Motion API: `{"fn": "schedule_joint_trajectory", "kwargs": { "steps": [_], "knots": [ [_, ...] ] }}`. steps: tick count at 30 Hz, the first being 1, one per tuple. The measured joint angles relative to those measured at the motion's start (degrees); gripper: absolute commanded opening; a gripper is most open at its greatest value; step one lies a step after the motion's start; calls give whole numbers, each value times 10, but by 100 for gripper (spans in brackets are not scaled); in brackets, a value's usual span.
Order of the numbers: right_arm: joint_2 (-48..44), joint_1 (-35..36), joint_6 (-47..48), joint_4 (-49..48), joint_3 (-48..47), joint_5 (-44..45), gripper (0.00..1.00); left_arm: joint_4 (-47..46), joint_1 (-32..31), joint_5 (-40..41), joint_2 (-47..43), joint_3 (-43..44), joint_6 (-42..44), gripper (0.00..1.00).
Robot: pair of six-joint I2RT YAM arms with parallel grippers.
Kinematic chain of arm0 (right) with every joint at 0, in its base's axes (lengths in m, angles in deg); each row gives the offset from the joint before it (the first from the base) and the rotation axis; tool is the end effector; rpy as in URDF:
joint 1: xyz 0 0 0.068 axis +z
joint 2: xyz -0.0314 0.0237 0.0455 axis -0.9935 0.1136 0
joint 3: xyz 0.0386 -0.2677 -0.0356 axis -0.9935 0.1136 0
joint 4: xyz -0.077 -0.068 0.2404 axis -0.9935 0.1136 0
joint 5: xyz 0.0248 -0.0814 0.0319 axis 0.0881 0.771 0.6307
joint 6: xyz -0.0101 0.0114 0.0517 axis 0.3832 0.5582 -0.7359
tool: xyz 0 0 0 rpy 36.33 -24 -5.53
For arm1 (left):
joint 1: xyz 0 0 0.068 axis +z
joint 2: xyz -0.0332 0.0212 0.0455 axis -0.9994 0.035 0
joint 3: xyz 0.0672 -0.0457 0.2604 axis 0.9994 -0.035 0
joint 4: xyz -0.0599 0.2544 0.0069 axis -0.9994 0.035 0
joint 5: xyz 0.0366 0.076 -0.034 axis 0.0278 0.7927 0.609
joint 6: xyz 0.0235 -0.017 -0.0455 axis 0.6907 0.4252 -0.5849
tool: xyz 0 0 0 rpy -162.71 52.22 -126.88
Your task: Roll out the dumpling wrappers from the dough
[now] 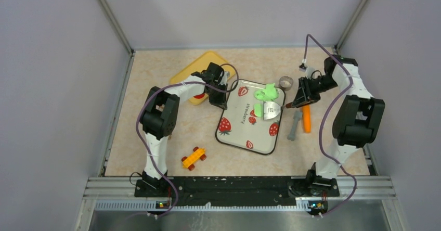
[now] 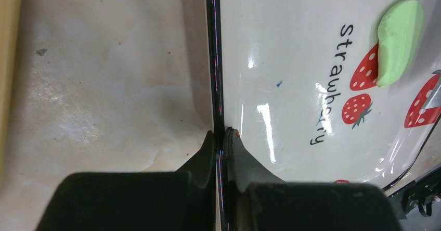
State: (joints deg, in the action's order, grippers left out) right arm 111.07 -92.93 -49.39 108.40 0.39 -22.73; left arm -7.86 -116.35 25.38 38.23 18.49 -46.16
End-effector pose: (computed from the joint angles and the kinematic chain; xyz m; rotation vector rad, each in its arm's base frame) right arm 0.3304 -0.0312 0.2528 -0.3681 2.7446 1.0005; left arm 0.3766 -0.2152 0.1688 0.3502 2.7575 -0.6320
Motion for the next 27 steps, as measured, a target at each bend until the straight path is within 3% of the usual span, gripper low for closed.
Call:
{"fn": "schedule_joint_trajectory", "kwargs": {
  "steps": [12,27],
  "knots": [
    [2,-5,-2,-10,21,55,0,0,1,-11,0,0,15,0],
    [91,-9,-23,12,-20,25,0,2,2,-16,0,0,21,0]
  ]
}}
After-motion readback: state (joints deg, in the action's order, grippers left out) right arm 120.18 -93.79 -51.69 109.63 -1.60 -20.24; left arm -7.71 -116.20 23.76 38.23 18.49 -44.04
